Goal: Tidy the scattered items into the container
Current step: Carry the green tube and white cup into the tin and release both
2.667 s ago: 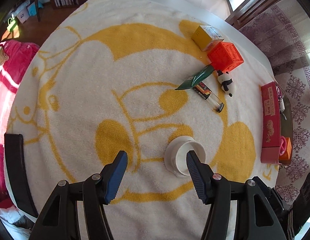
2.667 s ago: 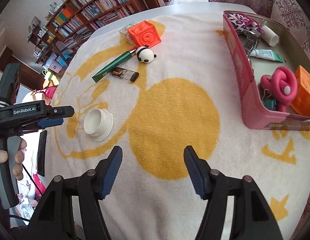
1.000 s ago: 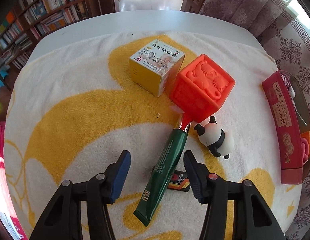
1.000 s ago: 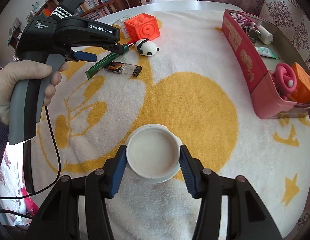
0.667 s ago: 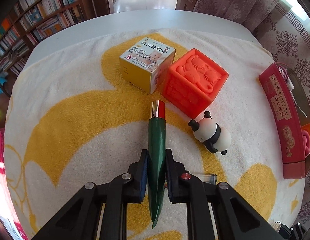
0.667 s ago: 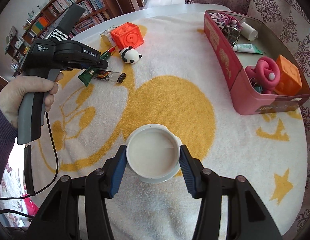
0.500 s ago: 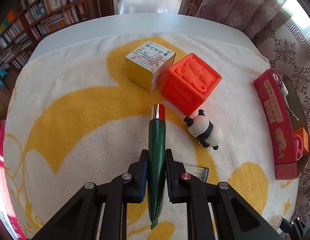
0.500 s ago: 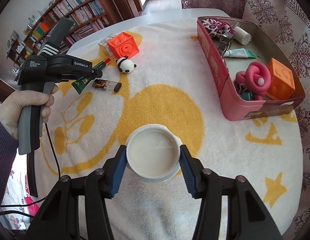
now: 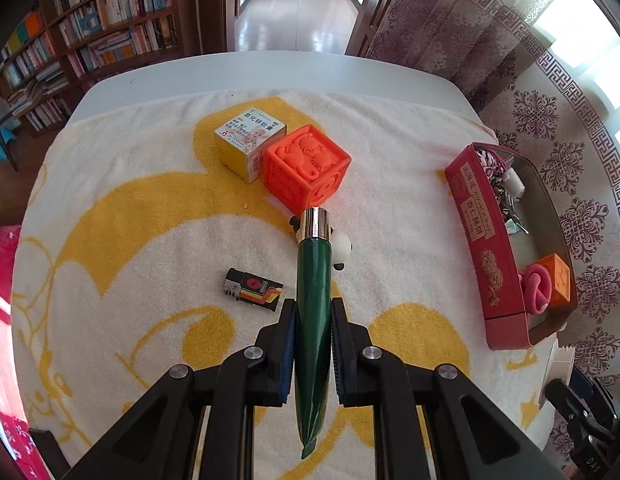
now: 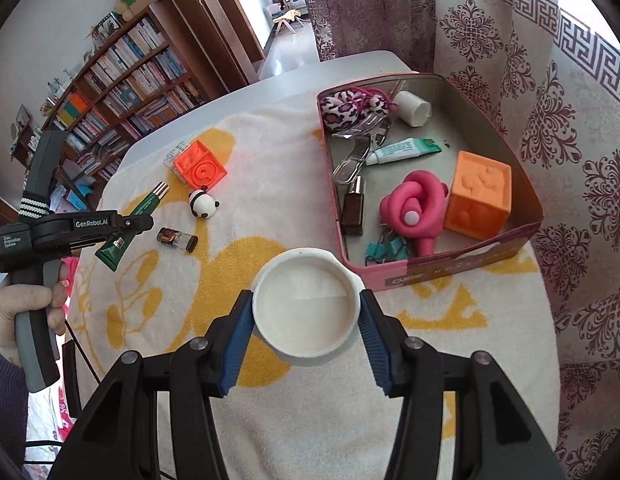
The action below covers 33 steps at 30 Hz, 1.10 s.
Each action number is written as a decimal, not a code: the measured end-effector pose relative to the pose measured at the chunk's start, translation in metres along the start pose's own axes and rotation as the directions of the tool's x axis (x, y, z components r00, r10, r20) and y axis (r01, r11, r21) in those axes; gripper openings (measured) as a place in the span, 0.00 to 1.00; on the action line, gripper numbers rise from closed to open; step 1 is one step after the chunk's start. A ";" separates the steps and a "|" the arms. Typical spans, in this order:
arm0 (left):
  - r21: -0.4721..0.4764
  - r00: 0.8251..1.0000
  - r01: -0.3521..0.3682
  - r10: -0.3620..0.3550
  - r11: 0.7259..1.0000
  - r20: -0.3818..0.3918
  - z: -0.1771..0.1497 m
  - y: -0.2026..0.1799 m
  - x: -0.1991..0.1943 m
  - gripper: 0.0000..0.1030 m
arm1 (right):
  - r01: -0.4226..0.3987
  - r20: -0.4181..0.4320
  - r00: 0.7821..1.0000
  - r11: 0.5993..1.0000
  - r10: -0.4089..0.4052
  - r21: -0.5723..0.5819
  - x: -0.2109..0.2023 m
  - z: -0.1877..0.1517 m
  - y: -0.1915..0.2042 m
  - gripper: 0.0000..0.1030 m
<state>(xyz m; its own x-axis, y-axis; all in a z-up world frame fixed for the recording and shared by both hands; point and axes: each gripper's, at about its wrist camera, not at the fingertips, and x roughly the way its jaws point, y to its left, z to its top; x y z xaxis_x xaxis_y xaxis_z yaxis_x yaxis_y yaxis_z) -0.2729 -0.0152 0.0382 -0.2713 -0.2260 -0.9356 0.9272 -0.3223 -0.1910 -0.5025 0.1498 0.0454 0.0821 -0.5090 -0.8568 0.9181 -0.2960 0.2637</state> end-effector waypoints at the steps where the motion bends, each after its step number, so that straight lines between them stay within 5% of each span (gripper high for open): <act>1: 0.004 1.000 0.008 -0.008 1.000 0.002 0.002 -0.008 0.000 0.16 | 0.006 0.010 1.000 1.000 -0.006 0.005 -0.003 0.004 -0.006 0.54; 10: 0.052 0.997 0.072 -0.072 0.996 0.006 -0.009 -0.074 -0.017 0.16 | 0.019 0.078 0.997 0.998 -0.023 0.055 -0.022 0.027 -0.053 0.54; 23: 0.158 0.988 0.153 -0.154 0.976 -0.007 0.006 -0.192 0.001 0.16 | 0.012 0.089 0.996 0.997 -0.018 0.072 -0.041 0.016 -0.099 0.54; 33: 0.097 0.983 0.171 -0.162 0.981 -0.091 0.011 -0.212 0.033 0.17 | 0.015 0.105 0.994 0.996 -0.025 0.089 -0.052 0.015 -0.122 0.54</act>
<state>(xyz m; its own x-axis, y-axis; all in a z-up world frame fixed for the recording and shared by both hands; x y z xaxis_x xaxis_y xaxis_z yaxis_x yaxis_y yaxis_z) -0.4813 0.0358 0.0509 -0.3936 -0.0861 -0.9152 0.8378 -0.4435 -0.3185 -0.6251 0.2003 0.0643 0.0183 -0.5834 -0.8120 0.8811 -0.3745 0.2889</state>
